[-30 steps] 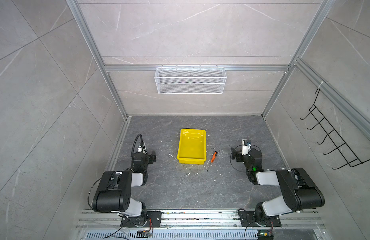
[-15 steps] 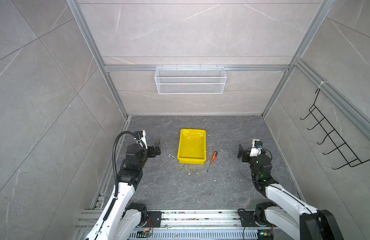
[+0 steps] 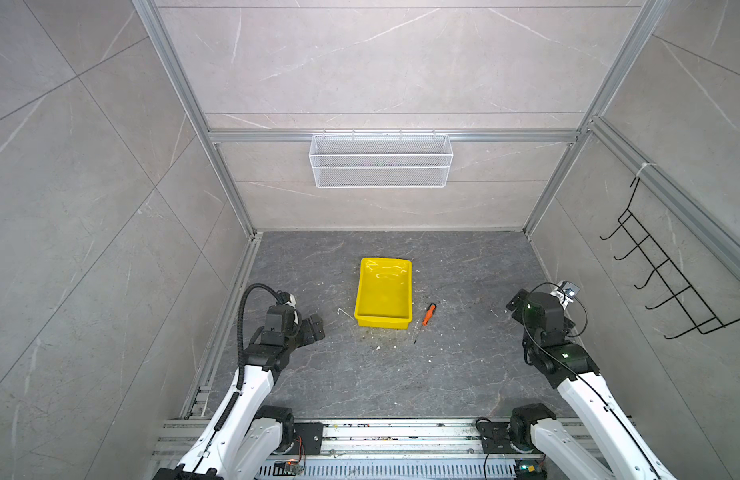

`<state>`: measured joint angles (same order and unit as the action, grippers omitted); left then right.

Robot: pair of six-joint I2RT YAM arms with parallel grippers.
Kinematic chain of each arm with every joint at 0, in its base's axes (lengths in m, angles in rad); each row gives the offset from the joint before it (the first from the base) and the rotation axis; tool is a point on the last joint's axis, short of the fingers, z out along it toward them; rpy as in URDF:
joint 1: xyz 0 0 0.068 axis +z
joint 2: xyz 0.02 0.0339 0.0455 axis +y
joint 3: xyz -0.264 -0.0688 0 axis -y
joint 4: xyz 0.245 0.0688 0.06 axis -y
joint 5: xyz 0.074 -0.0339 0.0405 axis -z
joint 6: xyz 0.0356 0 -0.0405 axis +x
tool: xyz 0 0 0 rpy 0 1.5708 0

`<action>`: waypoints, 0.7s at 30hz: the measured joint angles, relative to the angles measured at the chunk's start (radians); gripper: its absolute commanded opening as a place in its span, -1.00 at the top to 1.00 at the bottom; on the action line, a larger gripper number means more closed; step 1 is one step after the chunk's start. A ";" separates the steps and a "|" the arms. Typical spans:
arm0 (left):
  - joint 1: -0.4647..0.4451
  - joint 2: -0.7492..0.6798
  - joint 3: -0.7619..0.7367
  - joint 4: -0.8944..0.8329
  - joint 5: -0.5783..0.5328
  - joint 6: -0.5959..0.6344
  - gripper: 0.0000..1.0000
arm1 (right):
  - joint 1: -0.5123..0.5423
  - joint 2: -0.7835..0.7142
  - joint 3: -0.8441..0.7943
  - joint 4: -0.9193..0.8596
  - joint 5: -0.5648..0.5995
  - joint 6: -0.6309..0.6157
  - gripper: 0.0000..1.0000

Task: Put the screwdriver in the bin
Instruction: 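Raise both arms and move the right gripper toward the screwdriver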

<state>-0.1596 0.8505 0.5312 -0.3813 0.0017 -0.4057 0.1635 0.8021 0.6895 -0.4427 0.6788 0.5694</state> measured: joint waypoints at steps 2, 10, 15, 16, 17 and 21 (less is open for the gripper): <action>0.002 -0.012 0.000 -0.001 -0.001 -0.011 -1.00 | 0.000 0.043 0.029 -0.074 0.007 0.029 -0.99; 0.002 -0.093 -0.040 -0.010 -0.064 -0.090 -1.00 | 0.000 0.000 0.084 -0.272 -0.114 0.143 -0.98; 0.002 -0.057 -0.075 -0.031 -0.079 -0.137 -1.00 | 0.000 -0.128 0.022 -0.281 -0.311 0.169 -0.98; 0.002 -0.044 -0.075 -0.035 -0.079 -0.143 -1.00 | 0.000 -0.122 0.019 -0.285 -0.359 0.159 -0.97; 0.002 -0.035 -0.075 -0.037 -0.079 -0.147 -0.99 | 0.000 -0.104 0.019 -0.291 -0.404 0.145 -0.95; 0.002 -0.013 -0.075 -0.038 -0.079 -0.156 -1.00 | 0.000 0.006 0.014 -0.300 -0.570 0.114 -0.89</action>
<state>-0.1574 0.8375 0.4561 -0.4194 -0.0772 -0.5617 0.1635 0.8078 0.7033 -0.7425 0.1089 0.6838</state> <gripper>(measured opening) 0.998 0.953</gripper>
